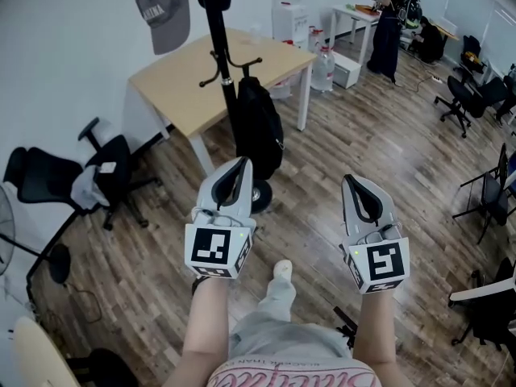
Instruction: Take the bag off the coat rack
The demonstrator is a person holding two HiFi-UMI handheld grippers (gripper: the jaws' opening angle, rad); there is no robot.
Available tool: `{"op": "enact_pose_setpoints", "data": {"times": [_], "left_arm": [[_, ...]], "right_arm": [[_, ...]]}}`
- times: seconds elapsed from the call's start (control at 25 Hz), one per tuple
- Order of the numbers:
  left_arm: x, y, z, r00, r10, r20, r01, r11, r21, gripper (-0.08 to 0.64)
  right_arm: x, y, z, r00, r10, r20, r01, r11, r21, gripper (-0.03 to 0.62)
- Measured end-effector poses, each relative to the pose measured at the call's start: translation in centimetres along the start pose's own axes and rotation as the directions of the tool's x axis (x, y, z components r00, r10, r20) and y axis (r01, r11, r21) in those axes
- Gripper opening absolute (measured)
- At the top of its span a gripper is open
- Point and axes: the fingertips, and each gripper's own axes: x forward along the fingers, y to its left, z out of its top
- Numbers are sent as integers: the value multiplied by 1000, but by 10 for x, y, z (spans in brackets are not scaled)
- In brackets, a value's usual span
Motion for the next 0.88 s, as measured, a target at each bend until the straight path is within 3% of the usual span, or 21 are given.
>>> {"op": "enact_pose_setpoints", "data": {"times": [0.44,0.88], "left_arm": [[130,47,-32,1000,-7,-26,7,1000,-4,14],[232,106,-67,999,14,-52,-13,1000,6,14]], "right_arm": [[118,-77,-27,1000,-13,-12,13,1000,27,2],[237,-115,-48,999,24,-22,-24,999,24,3]]}}
